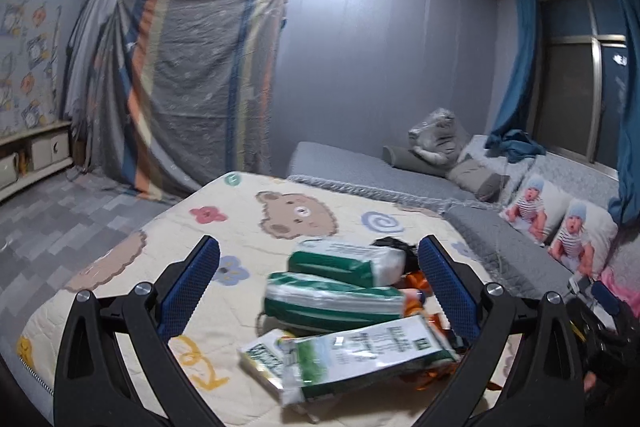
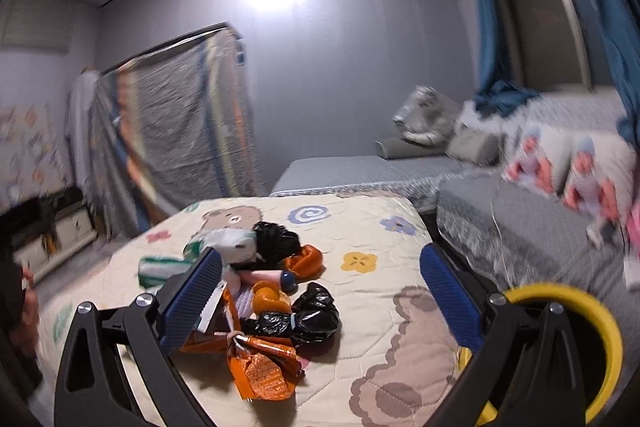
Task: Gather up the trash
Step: 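Grasp the orange snack wrapper with the right tool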
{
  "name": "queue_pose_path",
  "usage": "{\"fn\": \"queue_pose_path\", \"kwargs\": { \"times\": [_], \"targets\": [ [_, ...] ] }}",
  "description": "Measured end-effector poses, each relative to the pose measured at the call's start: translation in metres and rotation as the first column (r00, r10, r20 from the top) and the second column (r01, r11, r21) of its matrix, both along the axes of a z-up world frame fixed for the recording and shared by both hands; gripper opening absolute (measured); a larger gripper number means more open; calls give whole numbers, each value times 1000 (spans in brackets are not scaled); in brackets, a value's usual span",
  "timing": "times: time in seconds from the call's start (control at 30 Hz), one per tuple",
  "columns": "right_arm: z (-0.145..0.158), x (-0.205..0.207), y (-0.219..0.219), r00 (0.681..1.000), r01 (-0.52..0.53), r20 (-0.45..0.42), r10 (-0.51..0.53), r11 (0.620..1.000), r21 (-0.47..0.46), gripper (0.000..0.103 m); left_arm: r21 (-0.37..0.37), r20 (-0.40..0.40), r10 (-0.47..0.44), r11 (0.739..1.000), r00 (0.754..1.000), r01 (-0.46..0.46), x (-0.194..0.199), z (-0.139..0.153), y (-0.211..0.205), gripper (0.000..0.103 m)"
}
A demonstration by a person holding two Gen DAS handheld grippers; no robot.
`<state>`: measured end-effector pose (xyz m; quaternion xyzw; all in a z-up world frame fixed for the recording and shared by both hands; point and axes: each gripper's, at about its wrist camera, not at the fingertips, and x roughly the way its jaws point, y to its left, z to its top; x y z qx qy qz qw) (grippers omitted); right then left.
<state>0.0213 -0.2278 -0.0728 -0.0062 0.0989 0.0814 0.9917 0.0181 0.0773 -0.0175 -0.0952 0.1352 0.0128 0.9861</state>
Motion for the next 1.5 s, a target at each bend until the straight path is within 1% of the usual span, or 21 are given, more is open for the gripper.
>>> {"fn": "queue_pose_path", "kwargs": {
  "times": [0.07,0.17,0.23,0.27,0.33,0.4,0.5,0.57,0.63,0.7,0.77,0.8,0.87,0.9,0.97,1.0,1.1,1.13,1.3,1.4,1.5],
  "targets": [
    [-5,-1,18,997,-74,-7,74,990,-119,96,12,-51,-5,1000,999,5,8,-5,13,95],
    [-22,5,45,985,-169,-75,153,945,-281,96,125,-182,23,992,983,0,22,-20,21,95],
    [-31,8,58,973,-226,-117,197,913,-341,96,186,-231,-11,981,973,55,24,-28,21,95],
    [-35,8,63,968,-246,-131,212,897,-366,96,232,-257,-37,968,966,99,24,-32,16,95],
    [-41,8,71,953,-300,-170,251,860,-412,96,288,-242,-72,947,968,142,18,-37,14,95],
    [-45,10,81,942,-333,-214,260,816,-473,95,314,-209,-151,925,966,213,9,-37,8,95],
    [-52,20,87,918,-388,-289,271,763,-518,92,343,-105,-183,916,977,208,-1,-33,5,95],
    [-58,30,92,898,-427,-349,270,725,-540,81,349,-59,-214,910,975,221,0,-32,6,95],
    [-63,38,94,888,-444,-378,262,702,-557,77,368,-61,-238,897,969,243,6,-33,4,95],
    [-66,46,98,877,-465,-403,263,677,-571,73,370,-118,-266,882,957,291,18,-36,4,95],
    [-67,54,102,852,-506,-443,280,656,-559,70,320,-188,-339,866,922,384,31,-41,7,95],
    [-67,58,103,839,-526,-462,288,649,-550,69,279,-215,-397,851,892,446,37,-43,10,95],
    [-68,65,106,820,-550,-491,294,641,-535,56,257,-226,-456,824,861,504,42,-44,9,95],
    [-69,70,106,808,-565,-507,299,637,-524,54,261,-235,-477,809,847,527,44,-46,7,95],
    [-70,75,107,799,-574,-523,297,635,-516,43,289,-249,-491,785,835,548,46,-48,1,95],
    [-71,77,107,795,-577,-531,295,637,-511,41,311,-259,-496,769,829,558,47,-50,-3,95],
    [-70,79,103,783,-587,-540,310,656,-475,31,351,-274,-531,721,802,598,44,-57,-14,95],
    [-69,78,101,777,-591,-543,319,666,-455,20,356,-283,-550,701,786,618,44,-59,-17,95],
    [-57,74,77,739,-603,-564,369,734,-311,14,350,-329,-634,606,700,714,48,-65,-29,95],
    [-46,70,59,730,-589,-554,401,780,-211,11,340,-346,-664,569,663,748,53,-67,-35,95],
    [-31,64,32,735,-550,-523,432,831,-86,8,349,-364,-699,510,616,786,55,-69,-42,95]
  ]
}}
